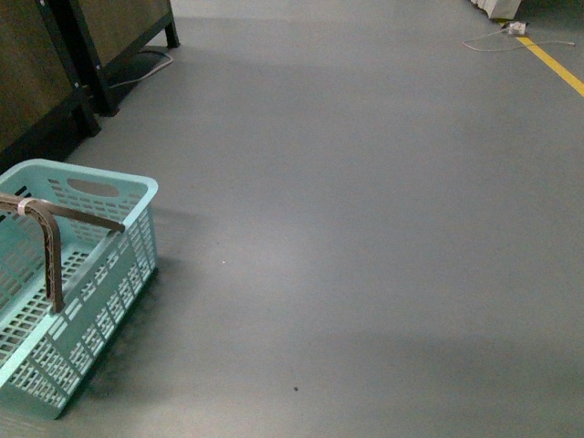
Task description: Pick lemon and mango into basket
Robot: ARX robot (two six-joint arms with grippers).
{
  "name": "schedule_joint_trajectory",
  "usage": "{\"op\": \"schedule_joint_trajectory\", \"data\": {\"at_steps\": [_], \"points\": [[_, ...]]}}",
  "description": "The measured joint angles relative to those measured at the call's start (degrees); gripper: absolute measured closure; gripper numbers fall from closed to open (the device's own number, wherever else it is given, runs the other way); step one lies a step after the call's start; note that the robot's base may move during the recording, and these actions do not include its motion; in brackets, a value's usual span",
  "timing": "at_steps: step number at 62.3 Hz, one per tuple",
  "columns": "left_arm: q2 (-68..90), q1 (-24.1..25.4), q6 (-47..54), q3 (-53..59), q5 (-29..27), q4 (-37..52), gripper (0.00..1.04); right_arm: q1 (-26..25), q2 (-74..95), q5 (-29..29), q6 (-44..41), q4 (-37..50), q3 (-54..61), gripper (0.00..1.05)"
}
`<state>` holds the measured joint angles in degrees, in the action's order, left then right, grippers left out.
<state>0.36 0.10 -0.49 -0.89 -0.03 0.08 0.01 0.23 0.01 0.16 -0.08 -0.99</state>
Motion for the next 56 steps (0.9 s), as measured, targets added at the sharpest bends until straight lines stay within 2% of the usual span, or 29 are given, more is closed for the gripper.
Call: {"op": "schedule_joint_trajectory", "data": {"at_steps": [51, 52, 56], "points": [[0.0, 0.0, 0.0, 0.0, 0.0, 0.0, 0.07, 0.0, 0.0, 0.0, 0.0, 0.0, 0.0, 0.09], [0.2, -0.2, -0.2, -0.1, -0.7, -0.4, 0.07, 0.0, 0.0, 0.0, 0.0, 0.0, 0.0, 0.09], [7.1, -3.2, -7.4, -5.0, -10.8, -12.4, 0.07, 0.0, 0.0, 0.0, 0.0, 0.0, 0.0, 0.09]]}}
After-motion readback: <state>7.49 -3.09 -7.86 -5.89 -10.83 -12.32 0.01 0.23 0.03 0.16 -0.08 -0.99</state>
